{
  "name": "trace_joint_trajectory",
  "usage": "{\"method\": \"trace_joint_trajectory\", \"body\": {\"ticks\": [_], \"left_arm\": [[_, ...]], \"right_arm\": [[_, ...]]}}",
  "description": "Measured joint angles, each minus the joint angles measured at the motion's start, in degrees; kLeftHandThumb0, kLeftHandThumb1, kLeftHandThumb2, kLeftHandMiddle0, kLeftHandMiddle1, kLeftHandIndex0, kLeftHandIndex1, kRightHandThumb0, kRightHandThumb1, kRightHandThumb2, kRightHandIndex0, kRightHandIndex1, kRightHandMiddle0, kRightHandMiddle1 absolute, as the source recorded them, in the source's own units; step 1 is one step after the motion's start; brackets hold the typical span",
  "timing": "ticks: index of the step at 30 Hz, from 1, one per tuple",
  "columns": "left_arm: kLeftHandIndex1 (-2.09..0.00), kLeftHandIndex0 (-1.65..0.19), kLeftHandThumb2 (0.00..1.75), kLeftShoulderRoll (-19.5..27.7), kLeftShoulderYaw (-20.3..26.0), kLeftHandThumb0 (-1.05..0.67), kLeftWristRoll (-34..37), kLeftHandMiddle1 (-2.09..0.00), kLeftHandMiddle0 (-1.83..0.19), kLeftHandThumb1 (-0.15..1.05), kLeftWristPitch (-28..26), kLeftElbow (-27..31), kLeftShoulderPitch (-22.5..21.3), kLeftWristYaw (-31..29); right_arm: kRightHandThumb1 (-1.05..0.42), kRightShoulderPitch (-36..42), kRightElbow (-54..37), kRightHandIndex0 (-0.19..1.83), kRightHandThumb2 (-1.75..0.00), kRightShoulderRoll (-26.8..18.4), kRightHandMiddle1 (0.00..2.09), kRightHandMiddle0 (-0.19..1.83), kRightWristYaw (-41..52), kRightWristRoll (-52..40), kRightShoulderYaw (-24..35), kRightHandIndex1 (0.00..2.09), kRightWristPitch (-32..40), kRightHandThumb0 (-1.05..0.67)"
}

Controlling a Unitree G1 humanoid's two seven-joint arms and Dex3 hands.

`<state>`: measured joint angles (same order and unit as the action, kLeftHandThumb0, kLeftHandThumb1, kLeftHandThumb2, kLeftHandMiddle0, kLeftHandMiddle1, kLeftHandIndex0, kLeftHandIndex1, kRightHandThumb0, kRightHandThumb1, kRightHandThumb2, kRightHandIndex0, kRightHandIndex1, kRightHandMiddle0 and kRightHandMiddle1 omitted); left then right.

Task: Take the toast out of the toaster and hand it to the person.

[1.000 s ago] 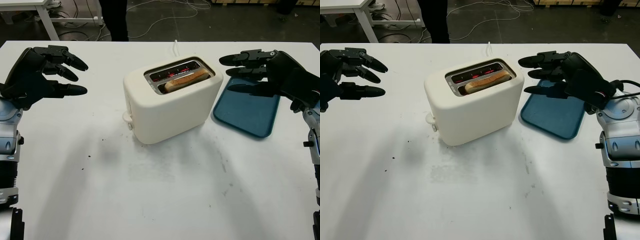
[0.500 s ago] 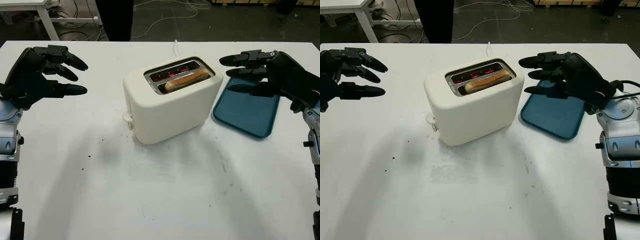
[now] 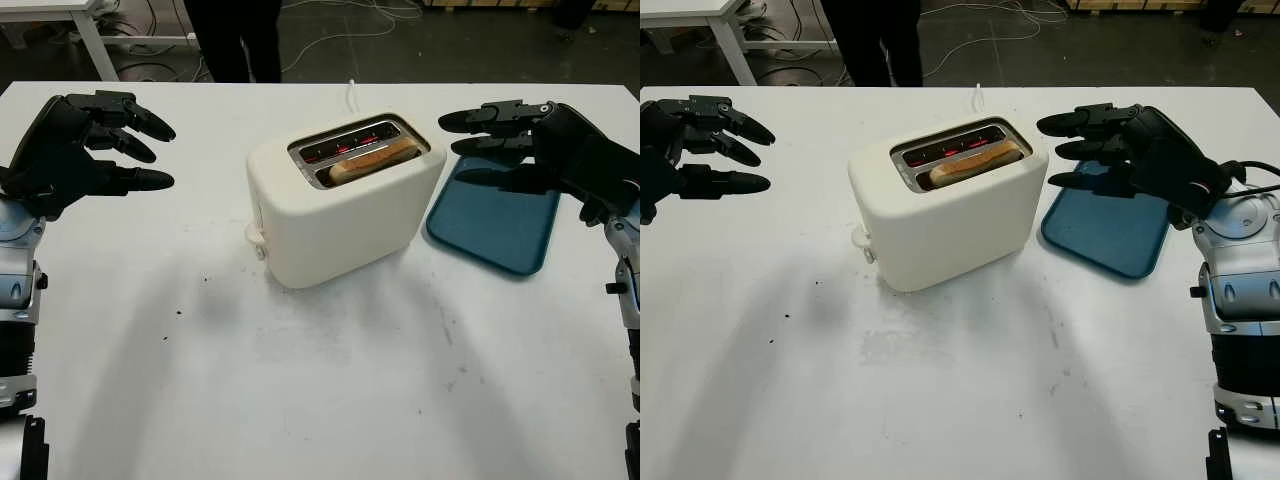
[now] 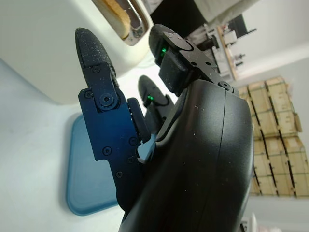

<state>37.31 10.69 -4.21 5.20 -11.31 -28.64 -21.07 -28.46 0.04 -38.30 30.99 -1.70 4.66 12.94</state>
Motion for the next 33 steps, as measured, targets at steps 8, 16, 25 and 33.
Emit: {"method": "trace_joint_trajectory", "body": {"ticks": [8, 16, 25, 33], "left_arm": [[-0.76, -0.77, 0.0, 0.0, 0.0, -1.05, -0.01, -0.91, -0.74, 0.62, 0.1, 0.0, 0.0, 0.04], [-0.76, -0.77, 0.0, 0.0, 0.0, -1.05, -0.01, -0.91, -0.74, 0.62, 0.1, 0.0, 0.0, 0.05], [-0.75, -0.77, 0.0, 0.0, 0.0, -1.05, -0.01, -0.91, -0.75, 0.62, 0.1, 0.0, 0.0, 0.05], [-0.76, -0.77, 0.0, 0.0, 0.0, -1.05, -0.02, -0.91, -0.75, 0.62, 0.1, 0.0, 0.0, 0.12]], "right_arm": [[-0.84, 0.0, -0.01, 0.53, 0.0, 0.0, 0.0, 0.62, 0.04, -0.13, 0.0, 0.23, 0.0, -0.57], [-0.83, 0.0, -0.13, 0.52, 0.0, 0.0, 0.0, 0.62, 0.03, -0.11, 0.0, 0.24, 0.1, -0.58], [-0.84, 0.0, -0.12, 0.51, 0.0, 0.0, 0.0, 0.62, 0.03, -0.1, 0.0, 0.26, 0.1, -0.58], [-0.83, 0.0, -0.13, 0.5, 0.0, 0.0, 0.0, 0.62, 0.03, -0.07, 0.0, 0.27, 0.09, -0.55]]}}
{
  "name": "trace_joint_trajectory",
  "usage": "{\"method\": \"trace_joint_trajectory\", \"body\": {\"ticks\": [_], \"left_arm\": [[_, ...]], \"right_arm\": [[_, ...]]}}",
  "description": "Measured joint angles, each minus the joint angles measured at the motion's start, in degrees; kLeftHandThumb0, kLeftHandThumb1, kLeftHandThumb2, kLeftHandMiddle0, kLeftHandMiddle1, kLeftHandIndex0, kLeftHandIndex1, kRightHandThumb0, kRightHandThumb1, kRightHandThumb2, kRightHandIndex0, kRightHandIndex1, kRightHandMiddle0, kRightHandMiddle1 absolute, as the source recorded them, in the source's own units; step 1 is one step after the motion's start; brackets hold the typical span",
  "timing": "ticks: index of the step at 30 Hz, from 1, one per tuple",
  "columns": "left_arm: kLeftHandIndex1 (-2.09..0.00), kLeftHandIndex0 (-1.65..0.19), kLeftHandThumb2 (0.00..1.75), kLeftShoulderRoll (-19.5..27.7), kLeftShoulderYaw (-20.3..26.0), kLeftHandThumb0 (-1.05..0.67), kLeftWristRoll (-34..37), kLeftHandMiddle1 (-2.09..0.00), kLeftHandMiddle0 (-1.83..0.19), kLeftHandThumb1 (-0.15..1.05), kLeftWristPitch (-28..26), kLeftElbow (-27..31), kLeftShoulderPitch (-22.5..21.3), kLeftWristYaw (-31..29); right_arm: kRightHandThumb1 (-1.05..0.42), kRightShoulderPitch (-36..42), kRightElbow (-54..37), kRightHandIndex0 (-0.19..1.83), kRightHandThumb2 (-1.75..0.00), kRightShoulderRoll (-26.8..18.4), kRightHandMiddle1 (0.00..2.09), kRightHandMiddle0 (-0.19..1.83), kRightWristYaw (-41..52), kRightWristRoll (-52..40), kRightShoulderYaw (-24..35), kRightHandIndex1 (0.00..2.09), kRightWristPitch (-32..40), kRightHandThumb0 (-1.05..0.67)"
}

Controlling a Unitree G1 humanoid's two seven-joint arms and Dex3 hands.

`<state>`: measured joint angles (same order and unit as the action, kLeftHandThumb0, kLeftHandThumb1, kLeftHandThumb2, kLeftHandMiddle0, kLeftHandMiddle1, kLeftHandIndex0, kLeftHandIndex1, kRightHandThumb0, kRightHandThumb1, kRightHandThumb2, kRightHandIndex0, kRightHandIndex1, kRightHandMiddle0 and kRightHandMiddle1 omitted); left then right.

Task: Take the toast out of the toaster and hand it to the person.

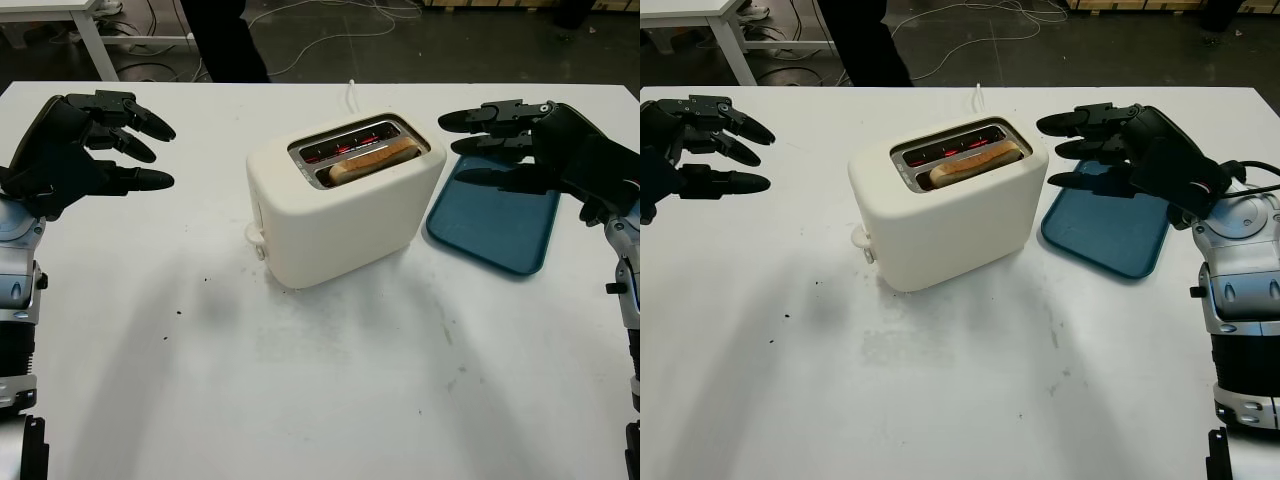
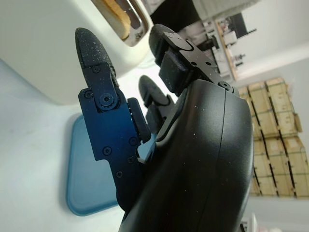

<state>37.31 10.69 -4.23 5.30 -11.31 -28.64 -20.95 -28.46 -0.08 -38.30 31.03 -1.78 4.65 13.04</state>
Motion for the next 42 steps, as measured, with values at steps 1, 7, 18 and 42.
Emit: {"method": "trace_joint_trajectory", "body": {"ticks": [1, 7, 18, 42], "left_arm": [[-0.76, -0.77, 0.0, 0.0, 0.0, -1.05, 0.0, -0.91, -0.75, 0.62, 0.0, 0.0, 0.0, 0.0], [-0.76, -0.77, 0.0, 0.0, 0.0, -1.05, 0.0, -0.92, -0.74, 0.62, -0.05, 0.0, 0.0, 0.0], [-0.77, -0.77, 0.0, 0.0, 0.0, -1.05, 0.01, -0.93, -0.75, 0.62, -0.04, 0.0, 0.0, 0.07], [-0.78, -0.76, 0.0, 0.0, 0.0, -1.05, 0.0, -0.92, -0.75, 0.62, 0.08, -0.03, 0.0, 0.18]], "right_arm": [[-0.83, 0.0, -0.01, 0.5, 0.0, 0.0, 0.0, 0.62, 0.0, 0.0, 0.0, 0.27, 0.0, -0.55], [-0.83, 0.0, -0.23, 0.49, 0.0, 0.0, 0.0, 0.61, 0.0, -0.02, 0.0, 0.28, 0.08, -0.56], [-0.84, 0.0, -0.24, 0.49, 0.0, 0.0, 0.0, 0.61, -0.01, 0.31, -0.01, 0.3, 0.08, -0.55], [-0.84, 0.0, -0.23, 0.47, 0.0, 0.0, 0.0, 0.62, 0.0, 0.58, -0.04, 0.35, -0.21, -0.58]]}}
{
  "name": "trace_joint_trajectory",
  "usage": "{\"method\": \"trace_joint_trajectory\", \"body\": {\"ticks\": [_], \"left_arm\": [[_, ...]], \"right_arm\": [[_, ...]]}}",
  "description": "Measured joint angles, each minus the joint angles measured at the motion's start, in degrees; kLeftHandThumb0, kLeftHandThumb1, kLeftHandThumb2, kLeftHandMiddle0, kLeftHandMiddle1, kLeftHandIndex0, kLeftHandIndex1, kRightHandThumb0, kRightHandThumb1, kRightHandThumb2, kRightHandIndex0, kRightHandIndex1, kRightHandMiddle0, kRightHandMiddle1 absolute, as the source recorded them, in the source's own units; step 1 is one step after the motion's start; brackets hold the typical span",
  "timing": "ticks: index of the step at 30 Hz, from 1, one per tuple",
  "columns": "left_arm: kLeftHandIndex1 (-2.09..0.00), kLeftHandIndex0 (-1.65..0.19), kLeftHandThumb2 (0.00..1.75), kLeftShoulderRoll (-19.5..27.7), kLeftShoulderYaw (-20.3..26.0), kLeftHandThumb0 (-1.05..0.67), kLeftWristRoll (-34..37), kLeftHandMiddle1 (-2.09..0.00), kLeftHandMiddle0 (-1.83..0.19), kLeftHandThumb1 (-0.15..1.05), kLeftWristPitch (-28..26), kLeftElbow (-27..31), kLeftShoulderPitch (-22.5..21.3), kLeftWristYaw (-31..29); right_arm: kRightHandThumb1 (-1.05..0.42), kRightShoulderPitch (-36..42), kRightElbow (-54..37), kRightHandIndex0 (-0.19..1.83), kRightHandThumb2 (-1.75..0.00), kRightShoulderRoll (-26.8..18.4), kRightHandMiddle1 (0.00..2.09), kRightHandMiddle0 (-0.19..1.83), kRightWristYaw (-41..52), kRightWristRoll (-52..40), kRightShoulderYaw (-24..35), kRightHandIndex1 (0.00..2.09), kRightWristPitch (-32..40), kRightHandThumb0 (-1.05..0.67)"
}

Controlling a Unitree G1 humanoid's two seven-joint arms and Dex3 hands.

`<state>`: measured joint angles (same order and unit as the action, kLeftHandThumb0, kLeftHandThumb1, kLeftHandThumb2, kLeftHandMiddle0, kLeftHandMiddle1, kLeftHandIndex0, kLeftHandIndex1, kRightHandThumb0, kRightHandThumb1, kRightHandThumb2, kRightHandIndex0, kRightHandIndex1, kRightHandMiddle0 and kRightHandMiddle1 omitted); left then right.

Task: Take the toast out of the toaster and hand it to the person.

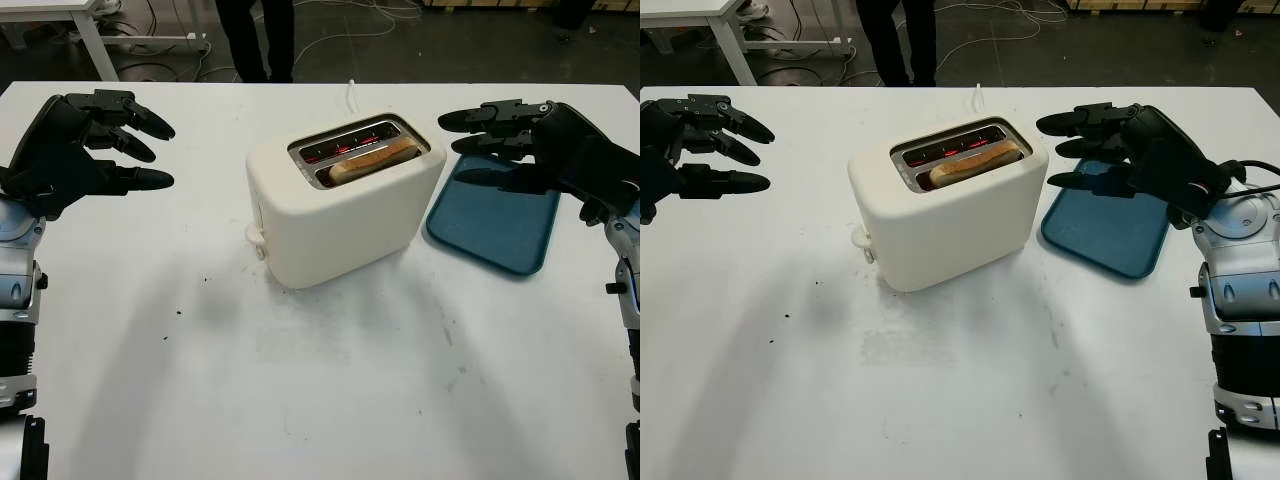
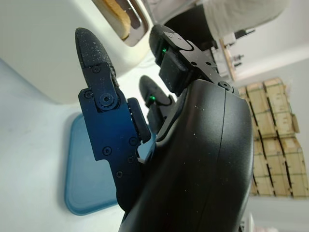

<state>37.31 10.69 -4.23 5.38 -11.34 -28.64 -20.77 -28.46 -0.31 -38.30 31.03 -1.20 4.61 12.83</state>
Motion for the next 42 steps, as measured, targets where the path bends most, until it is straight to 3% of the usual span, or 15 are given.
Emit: {"method": "trace_joint_trajectory", "body": {"ticks": [42], "left_arm": [[-0.78, -0.76, 0.0, 0.0, 0.0, -1.05, -0.02, -0.92, -0.75, 0.62, -0.02, 0.04, 0.0, 0.04]], "right_arm": [[-0.84, 0.0, -0.72, 0.43, 0.0, 0.04, 0.0, 0.6, 0.38, 0.13, -0.16, 0.37, 0.4, -0.55]]}}
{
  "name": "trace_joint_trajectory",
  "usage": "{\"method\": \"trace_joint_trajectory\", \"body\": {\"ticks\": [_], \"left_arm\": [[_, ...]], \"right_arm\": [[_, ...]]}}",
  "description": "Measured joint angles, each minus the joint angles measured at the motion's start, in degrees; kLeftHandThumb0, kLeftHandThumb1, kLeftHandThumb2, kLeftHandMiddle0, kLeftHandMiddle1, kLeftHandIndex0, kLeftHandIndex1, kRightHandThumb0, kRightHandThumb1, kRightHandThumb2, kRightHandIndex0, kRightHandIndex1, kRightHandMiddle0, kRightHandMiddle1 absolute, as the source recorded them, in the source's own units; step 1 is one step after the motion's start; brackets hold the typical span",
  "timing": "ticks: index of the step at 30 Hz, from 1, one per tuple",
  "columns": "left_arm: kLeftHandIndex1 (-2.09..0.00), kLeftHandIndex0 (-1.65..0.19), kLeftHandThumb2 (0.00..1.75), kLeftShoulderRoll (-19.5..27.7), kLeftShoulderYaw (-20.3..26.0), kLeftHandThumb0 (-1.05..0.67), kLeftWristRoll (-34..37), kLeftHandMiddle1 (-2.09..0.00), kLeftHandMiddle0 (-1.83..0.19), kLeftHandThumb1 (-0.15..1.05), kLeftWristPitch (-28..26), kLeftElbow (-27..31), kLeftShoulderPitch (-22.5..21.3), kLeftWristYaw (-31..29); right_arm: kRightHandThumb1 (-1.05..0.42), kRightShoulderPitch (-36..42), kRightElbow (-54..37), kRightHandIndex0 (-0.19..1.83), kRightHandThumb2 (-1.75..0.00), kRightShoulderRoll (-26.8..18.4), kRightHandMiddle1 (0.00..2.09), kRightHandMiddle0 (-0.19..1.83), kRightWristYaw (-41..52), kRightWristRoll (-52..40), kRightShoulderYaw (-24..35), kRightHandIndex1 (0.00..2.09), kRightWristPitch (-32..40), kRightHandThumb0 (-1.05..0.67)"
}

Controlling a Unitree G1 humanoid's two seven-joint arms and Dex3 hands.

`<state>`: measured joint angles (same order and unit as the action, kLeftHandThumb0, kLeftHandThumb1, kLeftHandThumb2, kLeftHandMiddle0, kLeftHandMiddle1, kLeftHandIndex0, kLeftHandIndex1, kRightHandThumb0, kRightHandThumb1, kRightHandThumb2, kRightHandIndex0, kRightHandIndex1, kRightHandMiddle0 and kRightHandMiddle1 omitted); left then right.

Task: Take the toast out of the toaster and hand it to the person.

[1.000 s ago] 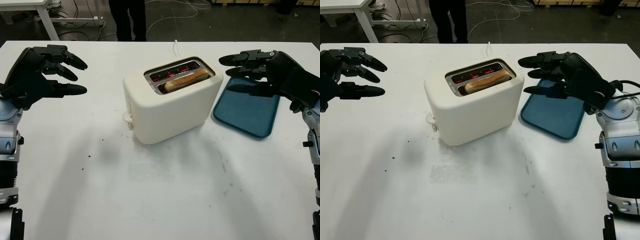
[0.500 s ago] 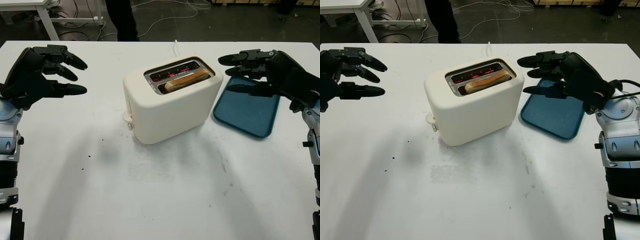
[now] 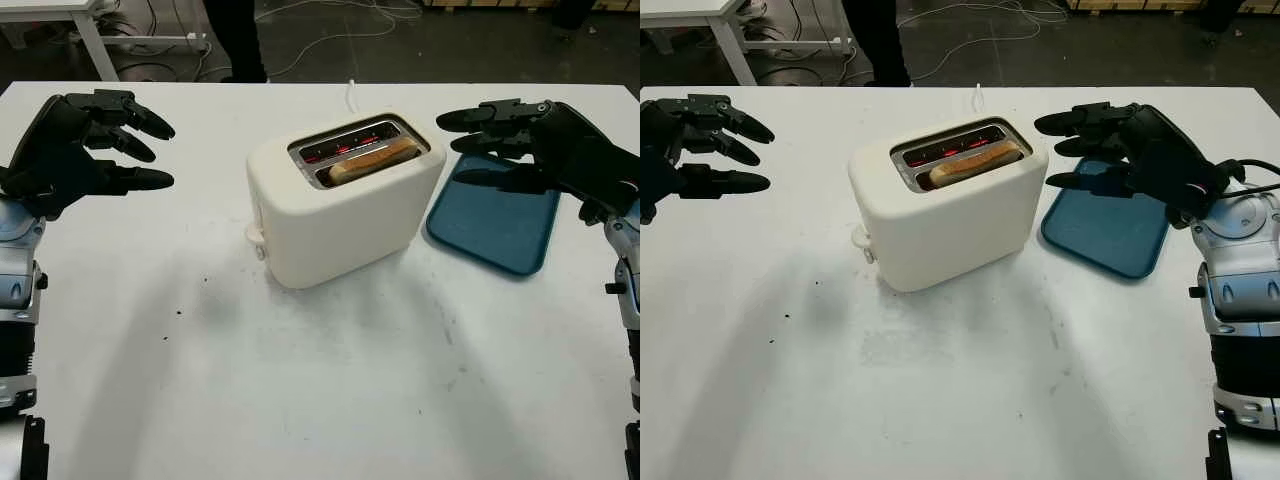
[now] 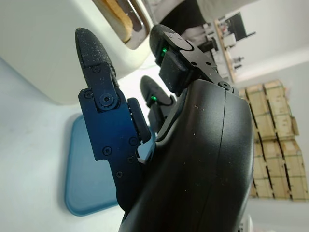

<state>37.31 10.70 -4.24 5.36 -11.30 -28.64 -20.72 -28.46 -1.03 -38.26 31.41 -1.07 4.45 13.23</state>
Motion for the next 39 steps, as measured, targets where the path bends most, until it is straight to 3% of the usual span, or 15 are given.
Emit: {"method": "trace_joint_trajectory", "body": {"ticks": [39], "left_arm": [[-0.76, -0.77, 0.0, 0.0, 0.0, -1.05, 0.01, -0.9, -0.75, 0.62, 0.01, 0.0, 0.0, -0.04]], "right_arm": [[-0.82, -0.2, 0.32, 0.43, 0.0, 0.11, 0.01, 0.62, 0.07, -0.53, 0.02, 0.44, 0.41, -0.55]]}}
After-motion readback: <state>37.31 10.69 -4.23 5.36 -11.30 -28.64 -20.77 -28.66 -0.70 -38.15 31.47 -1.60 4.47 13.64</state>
